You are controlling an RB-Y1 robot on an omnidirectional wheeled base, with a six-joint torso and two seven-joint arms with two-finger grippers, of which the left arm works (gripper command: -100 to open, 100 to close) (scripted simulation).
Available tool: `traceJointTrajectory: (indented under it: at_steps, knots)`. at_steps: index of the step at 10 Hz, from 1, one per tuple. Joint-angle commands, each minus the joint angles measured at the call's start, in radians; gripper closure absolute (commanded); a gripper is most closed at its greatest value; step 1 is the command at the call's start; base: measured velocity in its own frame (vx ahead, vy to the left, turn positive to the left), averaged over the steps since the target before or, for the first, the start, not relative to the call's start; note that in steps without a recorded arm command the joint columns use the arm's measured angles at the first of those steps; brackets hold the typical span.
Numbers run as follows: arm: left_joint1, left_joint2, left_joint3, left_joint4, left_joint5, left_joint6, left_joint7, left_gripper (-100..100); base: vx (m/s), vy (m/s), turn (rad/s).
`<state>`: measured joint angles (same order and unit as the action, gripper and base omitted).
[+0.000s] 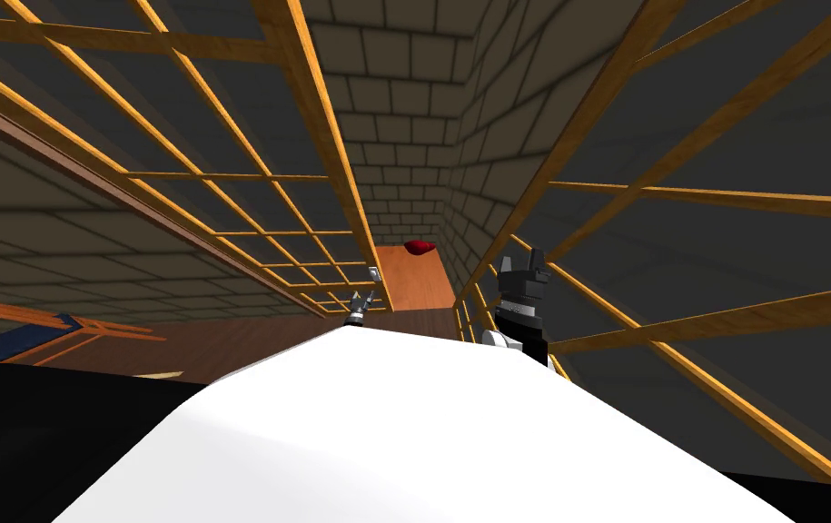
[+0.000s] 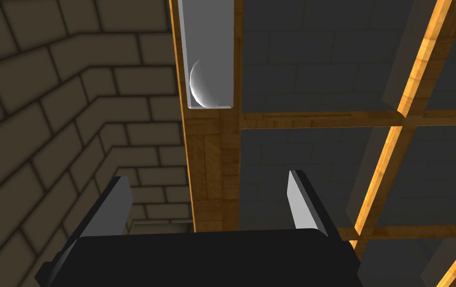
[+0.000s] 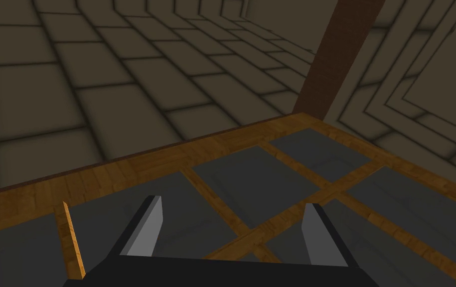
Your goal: Pull the door open
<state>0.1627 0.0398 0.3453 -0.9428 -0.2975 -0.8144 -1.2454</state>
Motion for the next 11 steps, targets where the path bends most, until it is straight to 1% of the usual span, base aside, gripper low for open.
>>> traceJointTrajectory:
  at_steps: [1,2,3,7,10,11]
  knots:
    - [-0.004,-0.01,0.007,0.023,-0.008,-0.008,-0.029,-100,0.103,0.013,-0.039]
    - [0.0,-0.007,0.004,0.01,-0.006,-0.003,-0.016,-100,0.044,0.006,-0.007]
    - [0.0,0.011,0.013,0.021,0.0,-0.009,-0.013,-100,0.123,-0.003,-0.09]
    - [0.001,0.044,0.036,0.048,0.017,-0.023,0.002,-100,0.198,-0.001,-0.088]
    - [0.002,0.061,0.055,0.07,0.03,-0.034,0.015,-100,0.212,0.026,-0.069]
    - [0.004,0.055,0.051,0.063,0.027,-0.032,0.012,-100,0.082,0.015,0.017]
